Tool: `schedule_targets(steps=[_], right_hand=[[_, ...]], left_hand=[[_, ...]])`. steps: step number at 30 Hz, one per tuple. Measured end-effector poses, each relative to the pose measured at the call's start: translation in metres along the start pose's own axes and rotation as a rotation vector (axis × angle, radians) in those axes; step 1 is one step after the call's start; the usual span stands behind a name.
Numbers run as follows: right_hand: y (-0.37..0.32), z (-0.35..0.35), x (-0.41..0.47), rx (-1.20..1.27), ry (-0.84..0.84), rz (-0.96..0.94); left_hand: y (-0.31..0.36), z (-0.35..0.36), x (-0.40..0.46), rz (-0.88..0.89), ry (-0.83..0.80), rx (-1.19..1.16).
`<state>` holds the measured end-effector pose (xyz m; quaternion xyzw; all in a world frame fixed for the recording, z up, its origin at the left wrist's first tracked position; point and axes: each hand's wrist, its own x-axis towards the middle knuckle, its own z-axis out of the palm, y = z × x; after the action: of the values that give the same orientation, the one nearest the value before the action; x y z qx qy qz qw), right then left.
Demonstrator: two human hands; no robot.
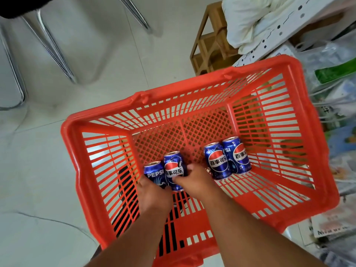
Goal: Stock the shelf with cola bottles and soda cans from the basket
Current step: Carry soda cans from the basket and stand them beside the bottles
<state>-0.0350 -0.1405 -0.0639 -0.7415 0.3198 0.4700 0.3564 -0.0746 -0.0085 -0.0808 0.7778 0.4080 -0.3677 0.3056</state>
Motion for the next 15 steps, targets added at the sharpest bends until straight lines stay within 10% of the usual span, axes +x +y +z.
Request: schedule_targets(steps=[15], right_hand=[[0.008, -0.022, 0.000, 0.126, 0.007, -0.040]], left_hand=[[0.020, -0.021, -0.005, 0.098, -0.213, -0.082]])
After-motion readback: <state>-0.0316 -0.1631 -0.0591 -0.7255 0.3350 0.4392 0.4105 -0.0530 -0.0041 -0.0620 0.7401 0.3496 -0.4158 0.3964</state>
